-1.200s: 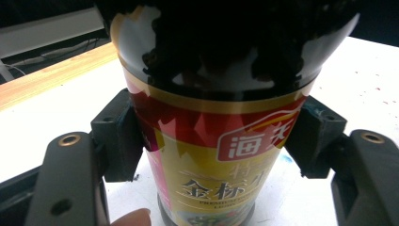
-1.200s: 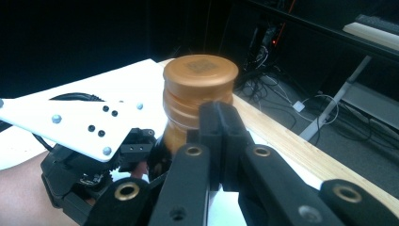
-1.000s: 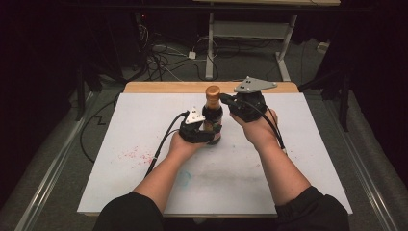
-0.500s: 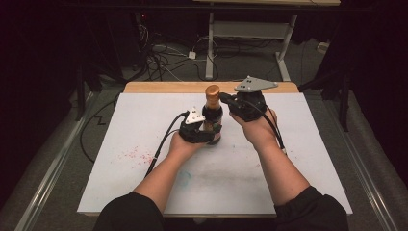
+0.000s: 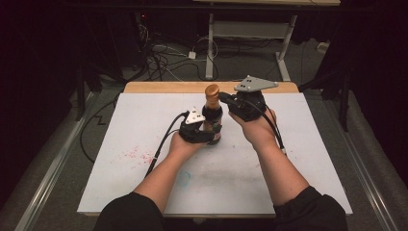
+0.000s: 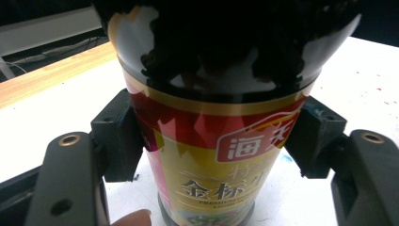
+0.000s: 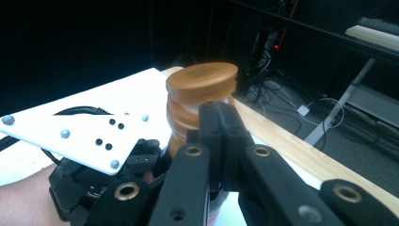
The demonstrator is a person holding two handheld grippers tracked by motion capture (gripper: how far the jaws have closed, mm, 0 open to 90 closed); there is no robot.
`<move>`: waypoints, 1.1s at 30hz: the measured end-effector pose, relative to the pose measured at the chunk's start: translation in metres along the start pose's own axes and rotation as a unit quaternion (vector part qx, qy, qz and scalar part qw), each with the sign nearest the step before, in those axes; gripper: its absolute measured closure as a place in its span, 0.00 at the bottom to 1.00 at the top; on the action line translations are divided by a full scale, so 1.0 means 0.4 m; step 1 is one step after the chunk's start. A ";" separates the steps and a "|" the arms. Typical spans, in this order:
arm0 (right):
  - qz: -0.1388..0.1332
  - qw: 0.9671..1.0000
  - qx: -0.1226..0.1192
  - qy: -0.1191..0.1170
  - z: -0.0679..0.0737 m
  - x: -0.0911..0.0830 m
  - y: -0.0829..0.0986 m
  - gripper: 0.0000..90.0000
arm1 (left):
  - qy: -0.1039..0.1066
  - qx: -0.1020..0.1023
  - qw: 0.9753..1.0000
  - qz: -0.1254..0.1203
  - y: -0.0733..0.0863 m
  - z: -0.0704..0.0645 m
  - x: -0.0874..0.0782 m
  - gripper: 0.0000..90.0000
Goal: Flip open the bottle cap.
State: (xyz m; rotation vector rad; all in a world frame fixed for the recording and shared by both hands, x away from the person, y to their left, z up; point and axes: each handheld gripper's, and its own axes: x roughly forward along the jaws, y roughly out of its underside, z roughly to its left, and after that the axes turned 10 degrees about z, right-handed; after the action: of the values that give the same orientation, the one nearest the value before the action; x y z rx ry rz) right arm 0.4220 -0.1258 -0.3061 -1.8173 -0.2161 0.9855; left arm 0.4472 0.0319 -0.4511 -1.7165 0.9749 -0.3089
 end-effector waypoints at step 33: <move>-0.008 1.000 -0.005 -0.002 -0.008 0.002 -0.029 1.00 | -0.002 -0.008 1.000 -0.003 -0.002 -0.003 0.002 0.32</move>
State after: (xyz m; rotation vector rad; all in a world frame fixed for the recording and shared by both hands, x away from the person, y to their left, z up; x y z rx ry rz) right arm 0.4278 -0.1220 -0.2962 -1.8209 -0.2368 0.9785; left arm 0.4472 0.0306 -0.4500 -1.7349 0.9717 -0.3013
